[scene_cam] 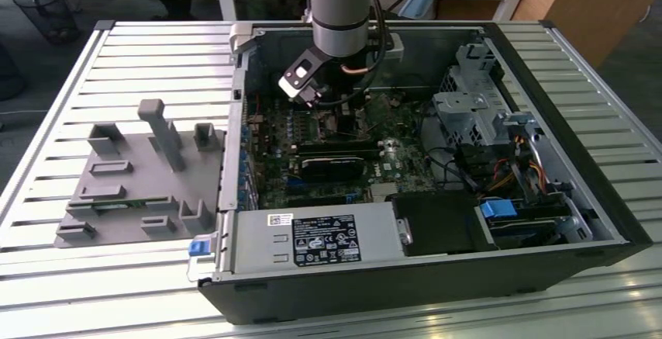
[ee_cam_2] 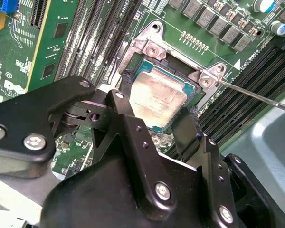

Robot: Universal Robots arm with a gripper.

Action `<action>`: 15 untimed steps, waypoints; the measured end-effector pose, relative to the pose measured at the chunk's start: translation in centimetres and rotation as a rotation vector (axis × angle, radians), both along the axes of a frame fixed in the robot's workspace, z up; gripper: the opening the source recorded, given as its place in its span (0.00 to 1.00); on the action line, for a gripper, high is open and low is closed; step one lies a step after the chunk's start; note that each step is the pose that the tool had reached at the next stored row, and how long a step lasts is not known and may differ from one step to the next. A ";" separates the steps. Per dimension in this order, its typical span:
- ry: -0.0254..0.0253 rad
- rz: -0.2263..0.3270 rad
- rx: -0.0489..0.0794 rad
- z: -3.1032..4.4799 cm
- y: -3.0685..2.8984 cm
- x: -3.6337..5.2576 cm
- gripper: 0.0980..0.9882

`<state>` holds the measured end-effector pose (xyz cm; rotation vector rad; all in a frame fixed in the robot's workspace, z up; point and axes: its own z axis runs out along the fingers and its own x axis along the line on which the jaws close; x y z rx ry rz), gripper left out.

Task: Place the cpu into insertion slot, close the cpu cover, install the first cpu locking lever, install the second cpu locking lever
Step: 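Place the cpu into insertion slot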

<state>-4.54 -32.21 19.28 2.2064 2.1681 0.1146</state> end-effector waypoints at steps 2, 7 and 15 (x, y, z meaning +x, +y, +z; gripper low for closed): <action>0.0000 0.000 0.001 0.00 0.00 0.05 0.58; 0.0001 0.000 0.001 0.00 0.03 0.11 0.58; 0.0001 0.000 0.002 0.00 0.15 0.11 0.58</action>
